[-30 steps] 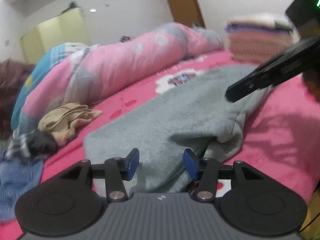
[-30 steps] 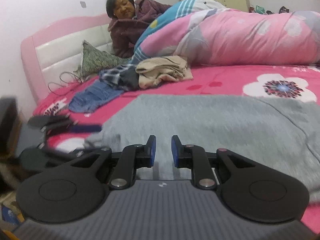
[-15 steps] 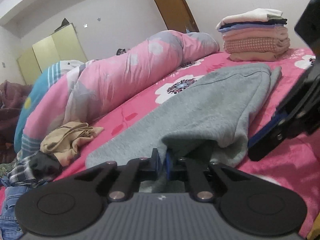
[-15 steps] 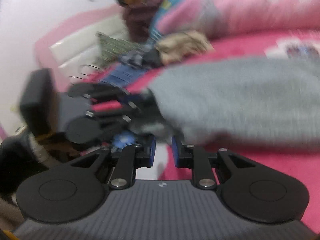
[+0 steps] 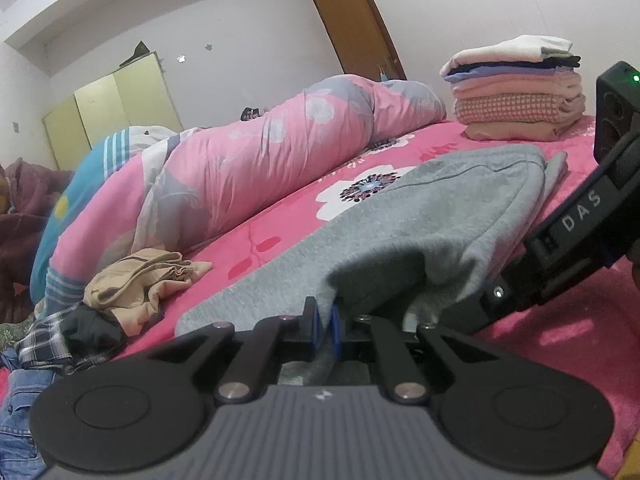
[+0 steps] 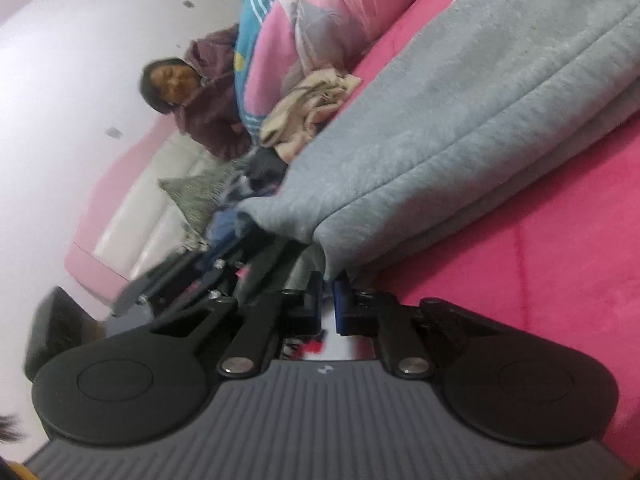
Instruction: Fold clothes
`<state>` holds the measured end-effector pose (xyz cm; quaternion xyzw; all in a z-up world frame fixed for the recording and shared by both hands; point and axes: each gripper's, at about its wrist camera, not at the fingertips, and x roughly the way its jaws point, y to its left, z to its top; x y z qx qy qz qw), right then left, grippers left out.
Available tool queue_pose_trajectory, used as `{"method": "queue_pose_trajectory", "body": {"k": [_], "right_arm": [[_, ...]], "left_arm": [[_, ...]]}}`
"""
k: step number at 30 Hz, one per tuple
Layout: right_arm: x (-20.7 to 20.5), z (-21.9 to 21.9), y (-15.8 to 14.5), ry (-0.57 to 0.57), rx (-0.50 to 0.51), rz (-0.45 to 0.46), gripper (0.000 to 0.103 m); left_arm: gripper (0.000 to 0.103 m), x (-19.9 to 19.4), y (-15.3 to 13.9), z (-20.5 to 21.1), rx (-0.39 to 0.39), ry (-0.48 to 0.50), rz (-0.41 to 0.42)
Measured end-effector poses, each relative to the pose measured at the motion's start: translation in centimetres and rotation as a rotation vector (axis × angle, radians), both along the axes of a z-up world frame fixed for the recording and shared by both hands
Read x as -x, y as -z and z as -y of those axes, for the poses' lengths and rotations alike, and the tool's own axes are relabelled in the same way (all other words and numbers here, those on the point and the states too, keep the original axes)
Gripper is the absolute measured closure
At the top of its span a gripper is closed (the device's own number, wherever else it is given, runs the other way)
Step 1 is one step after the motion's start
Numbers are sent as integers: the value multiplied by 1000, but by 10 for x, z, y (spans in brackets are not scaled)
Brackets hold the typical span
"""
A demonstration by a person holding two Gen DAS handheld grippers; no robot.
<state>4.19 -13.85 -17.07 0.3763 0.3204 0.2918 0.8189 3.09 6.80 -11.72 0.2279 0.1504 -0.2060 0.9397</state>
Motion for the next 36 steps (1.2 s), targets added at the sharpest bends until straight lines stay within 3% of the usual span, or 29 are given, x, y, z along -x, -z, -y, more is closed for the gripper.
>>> {"method": "queue_pose_trajectory", "body": {"k": [7,17,24,29,32,35,36], "right_arm": [[-5,-3,-7,-9,-59,53,100],[-21,-23,-9,75,0,60,96],[-21,-54,-19,14,178,159,97],[-36,-47,-12,93,227,112,102],[-29,-62,-19,95,340,181,100],[-18,-85,-28,43,503,329,97],[-21,-90,-26,34,554,326,98]], "left_arm": [[96,1,1,0,15,0,7],[98,11,1,-4,44,10,25],[99,14,0,-7,53,19,35],[99,18,2,-10,48,22,37],[99,21,2,-11,47,25,41],[99,21,2,-12,52,24,37],[99,20,3,-12,49,26,31]]}}
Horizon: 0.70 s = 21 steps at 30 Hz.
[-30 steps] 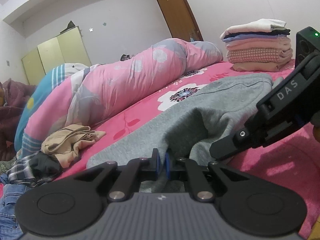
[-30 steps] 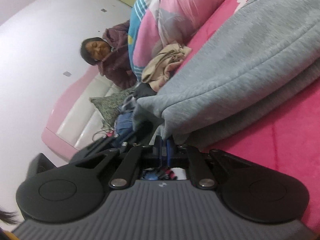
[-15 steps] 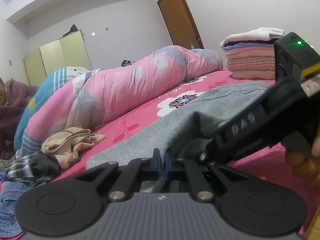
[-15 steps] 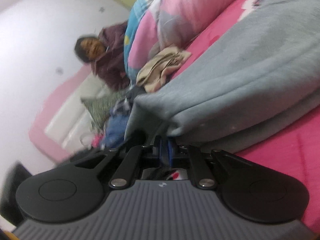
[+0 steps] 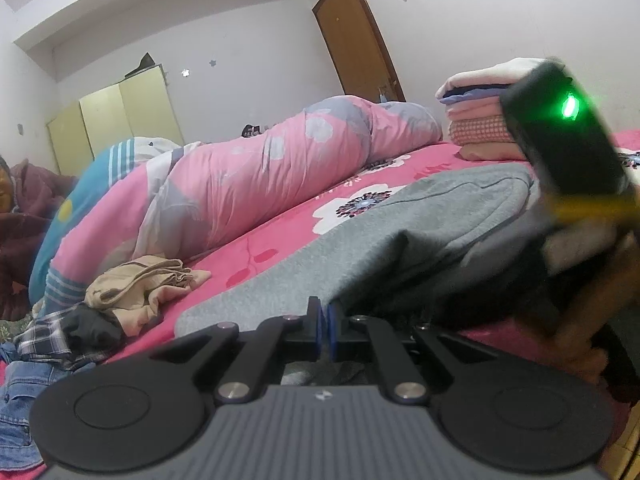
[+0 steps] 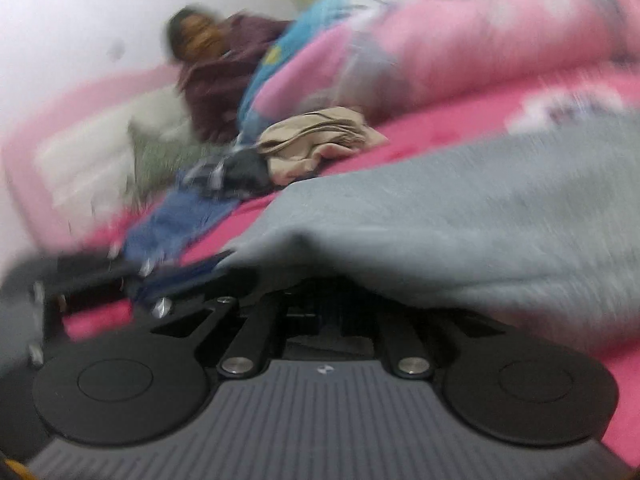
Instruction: Fold clothes
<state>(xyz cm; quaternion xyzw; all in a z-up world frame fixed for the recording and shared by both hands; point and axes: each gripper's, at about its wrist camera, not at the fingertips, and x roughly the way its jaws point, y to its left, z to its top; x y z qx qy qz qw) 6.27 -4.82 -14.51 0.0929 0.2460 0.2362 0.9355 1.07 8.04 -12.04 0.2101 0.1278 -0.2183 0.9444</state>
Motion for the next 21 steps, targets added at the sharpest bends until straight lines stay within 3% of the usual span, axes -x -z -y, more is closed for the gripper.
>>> {"method": "queue_pose_trajectory", "body": {"k": [1,3,5,7,11,17,21], "right_arm": [[-4,-4,3,4,46,-15,98],[-11,1,5,18,14,-50,98],[-12,4,5,18,1,-57,98],[-9,8,6,22,-15,-58,98],[-9,10,7,30,-34,-57,98],[-6,9,7,34,-40,-44,98],[-6,9,8,40,-44,-43,98]], "left_arm": [[99,0,1,0,-3,2,-6],[93,-1,4,1,-29,1,-24],[74,1,10,2,-66,-15,-26],[68,5,17,1,-94,-34,-13],[67,9,26,0,-129,-107,15],[61,2,23,-15,-52,-219,-14],[61,-5,28,-22,-56,-293,-49]]}}
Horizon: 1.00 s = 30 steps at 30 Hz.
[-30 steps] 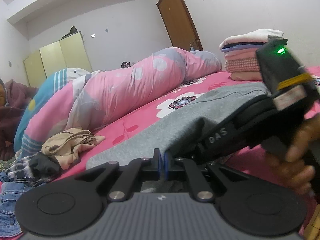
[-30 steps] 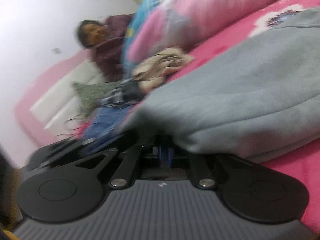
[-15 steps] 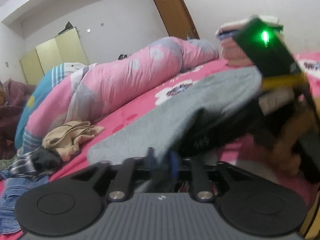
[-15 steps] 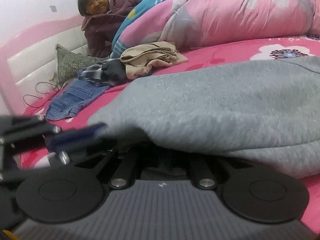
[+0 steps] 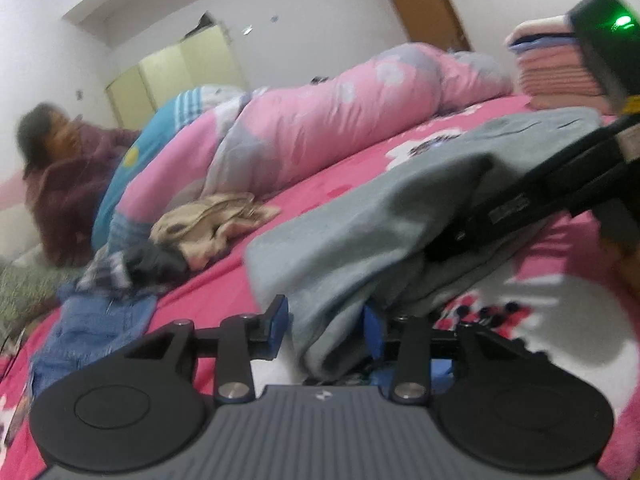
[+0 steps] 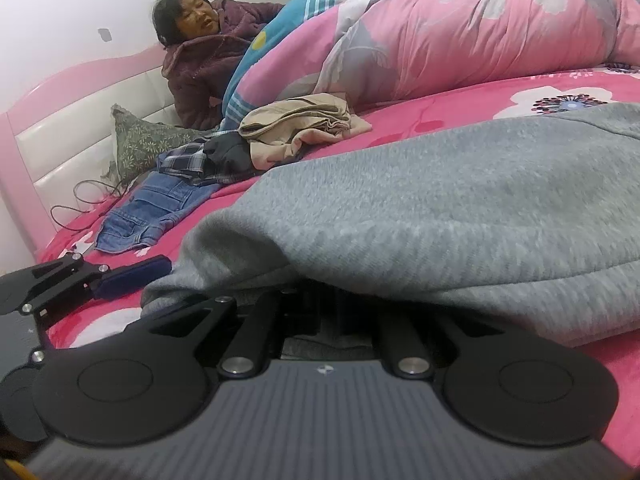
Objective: Fold clothes
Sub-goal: 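Open both grippers and release the folded grey cloth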
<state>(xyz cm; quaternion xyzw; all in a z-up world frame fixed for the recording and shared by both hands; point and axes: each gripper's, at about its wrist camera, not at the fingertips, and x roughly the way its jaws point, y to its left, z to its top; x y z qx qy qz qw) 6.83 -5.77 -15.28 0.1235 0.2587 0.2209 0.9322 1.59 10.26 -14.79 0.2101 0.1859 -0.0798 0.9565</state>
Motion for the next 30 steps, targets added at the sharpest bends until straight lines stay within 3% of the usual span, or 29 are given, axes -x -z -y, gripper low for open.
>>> {"method": "queue_pose_trajectory", "body": {"k": [3,6,9,12,14,16,24,27,30], "right_arm": [[11,0,-5,-4,48,37,94],[36,-5,-10,-81,167,162,80],[60,-7,-11,-110,293,268,80],[48,0,-8,4,358,205,83],[33,10,-5,56,317,115,88],[33,8,-7,63,331,111,88],[74,30,-31,-178,367,330,84],[75,44,-53,-204,323,403,84],[59,43,-64,-203,296,403,83]], "left_arm": [[61,-6,-1,-13,75,-46,-44],[62,-9,-2,-22,119,-61,-60],[62,-11,-1,-25,134,-68,-66],[63,-11,-1,-23,123,-72,-66],[63,-10,-1,-23,119,-71,-68],[63,-8,-2,-24,115,-64,-66],[58,17,-17,-25,102,43,-22],[56,16,-25,-15,103,82,9],[52,8,-27,4,64,130,17]]}}
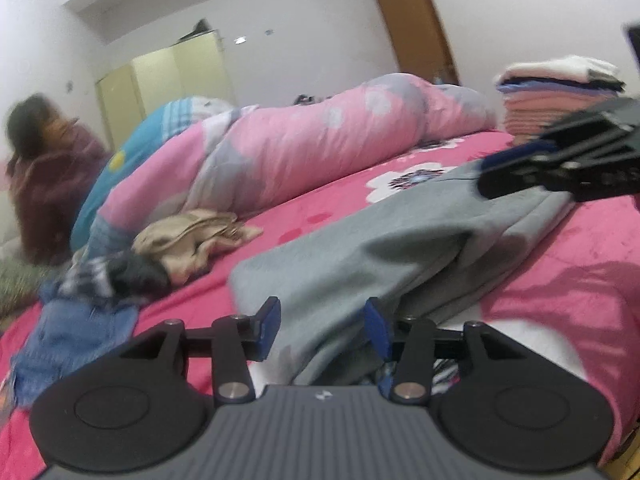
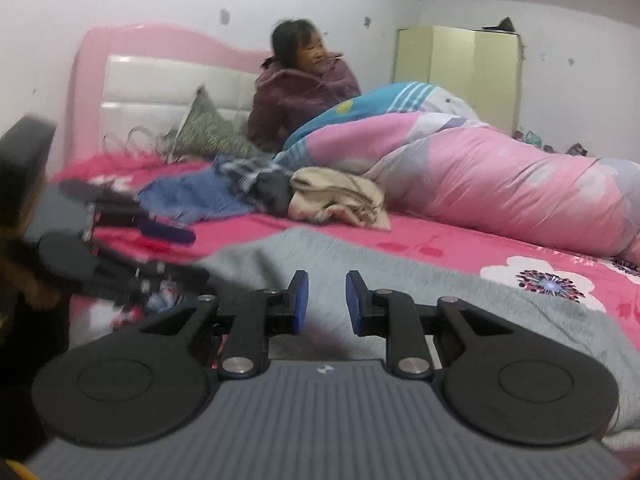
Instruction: Fold clothes
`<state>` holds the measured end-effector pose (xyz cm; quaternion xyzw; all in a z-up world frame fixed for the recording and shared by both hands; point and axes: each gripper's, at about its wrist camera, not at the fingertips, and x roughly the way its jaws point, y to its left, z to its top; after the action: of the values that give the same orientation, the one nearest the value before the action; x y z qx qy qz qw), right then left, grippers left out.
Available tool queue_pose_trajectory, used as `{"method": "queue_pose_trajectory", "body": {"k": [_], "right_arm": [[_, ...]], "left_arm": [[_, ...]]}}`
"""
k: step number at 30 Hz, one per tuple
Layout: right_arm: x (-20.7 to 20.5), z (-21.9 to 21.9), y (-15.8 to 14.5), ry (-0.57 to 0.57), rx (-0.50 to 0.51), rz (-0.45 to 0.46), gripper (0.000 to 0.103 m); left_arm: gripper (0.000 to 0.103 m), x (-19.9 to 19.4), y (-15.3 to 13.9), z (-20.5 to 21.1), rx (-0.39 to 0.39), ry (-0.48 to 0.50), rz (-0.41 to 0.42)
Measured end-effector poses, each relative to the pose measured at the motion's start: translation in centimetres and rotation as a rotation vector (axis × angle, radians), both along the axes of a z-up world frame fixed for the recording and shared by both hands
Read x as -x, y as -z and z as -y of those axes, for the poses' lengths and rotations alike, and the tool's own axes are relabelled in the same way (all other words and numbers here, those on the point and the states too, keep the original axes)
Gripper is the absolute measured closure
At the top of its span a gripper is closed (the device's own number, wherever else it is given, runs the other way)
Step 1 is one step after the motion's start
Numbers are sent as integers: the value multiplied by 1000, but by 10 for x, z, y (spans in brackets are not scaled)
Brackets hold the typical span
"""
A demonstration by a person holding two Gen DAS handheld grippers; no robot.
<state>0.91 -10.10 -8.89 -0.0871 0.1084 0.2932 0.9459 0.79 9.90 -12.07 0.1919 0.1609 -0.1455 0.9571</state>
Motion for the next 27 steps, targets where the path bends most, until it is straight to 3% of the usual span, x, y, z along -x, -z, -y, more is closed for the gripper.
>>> {"method": "queue_pose_trajectory", "body": {"k": [3,5,8,12,15,19,22,26,27], "right_arm": [[-10,-15,0,-78,64,-14,83],[-17,-26,6,-88,132,-20,83],[-20,-33,14,-88,191,-33,92],[-9,-23,12,-136,175,-4,101],[-4,-21,14,-198,209,8,101],[-2,-30,27,-251,329,12,101],[-2,-37,30,-253,375,28,101],[0,-40,32,-258,405,47,100],[1,-40,33,-260,413,51,99]], "left_arm": [[51,-10,7,21,-88,19,8],[52,-15,9,26,-92,7,7],[52,-21,6,24,-44,-12,-4],[54,-26,6,18,-16,-24,-18],[54,-30,8,15,3,-30,-34],[55,-28,8,10,18,-21,-48],[55,-17,-2,-1,71,44,-52],[47,-6,-15,-19,220,148,-40],[47,-8,-15,-16,207,150,-39]]}}
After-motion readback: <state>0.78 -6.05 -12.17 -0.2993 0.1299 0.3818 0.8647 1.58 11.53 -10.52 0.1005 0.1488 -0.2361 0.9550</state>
